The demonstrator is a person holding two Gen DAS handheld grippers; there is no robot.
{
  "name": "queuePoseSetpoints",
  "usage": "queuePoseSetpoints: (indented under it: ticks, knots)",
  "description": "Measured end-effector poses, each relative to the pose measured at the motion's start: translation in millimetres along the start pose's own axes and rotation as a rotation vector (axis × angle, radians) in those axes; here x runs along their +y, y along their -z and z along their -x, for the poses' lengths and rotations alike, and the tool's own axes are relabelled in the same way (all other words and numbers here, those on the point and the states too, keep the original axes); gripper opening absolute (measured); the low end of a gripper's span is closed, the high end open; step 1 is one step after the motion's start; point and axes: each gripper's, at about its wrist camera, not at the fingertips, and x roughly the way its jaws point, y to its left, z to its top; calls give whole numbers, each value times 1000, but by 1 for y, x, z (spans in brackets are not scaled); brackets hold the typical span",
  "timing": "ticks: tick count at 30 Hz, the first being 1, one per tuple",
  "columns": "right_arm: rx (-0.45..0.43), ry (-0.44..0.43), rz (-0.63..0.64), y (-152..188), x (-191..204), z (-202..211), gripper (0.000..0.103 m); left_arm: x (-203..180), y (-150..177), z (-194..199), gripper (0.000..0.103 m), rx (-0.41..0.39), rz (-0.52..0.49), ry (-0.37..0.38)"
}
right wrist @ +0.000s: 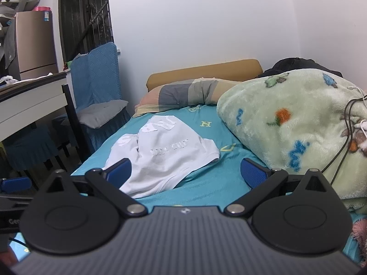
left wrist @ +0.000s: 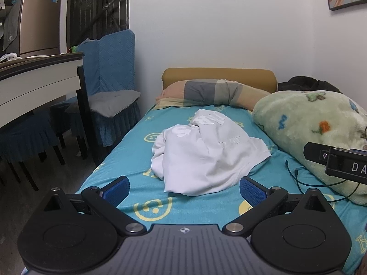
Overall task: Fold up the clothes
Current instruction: 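Move both grippers toward the crumpled white T-shirt on the bed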
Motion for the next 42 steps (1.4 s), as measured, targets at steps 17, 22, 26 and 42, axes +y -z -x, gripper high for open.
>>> queuePoseSetpoints:
  ticks: [17, 22, 26, 42]
  knots:
    - [-1, -21, -22, 1, -1, 0, 103, 9, -2, -3, 103, 6, 46, -19]
    - [9, -5, -18, 0, 2, -1, 103, 7, 0, -4, 103, 12, 36, -13]
    - [13, -4, -24, -2, 1, 0, 103, 6, 1, -6, 103, 30, 32, -12]
    - [-9, 42, -162, -14, -21, 8, 103, -8, 5, -26, 103, 87, -22, 61]
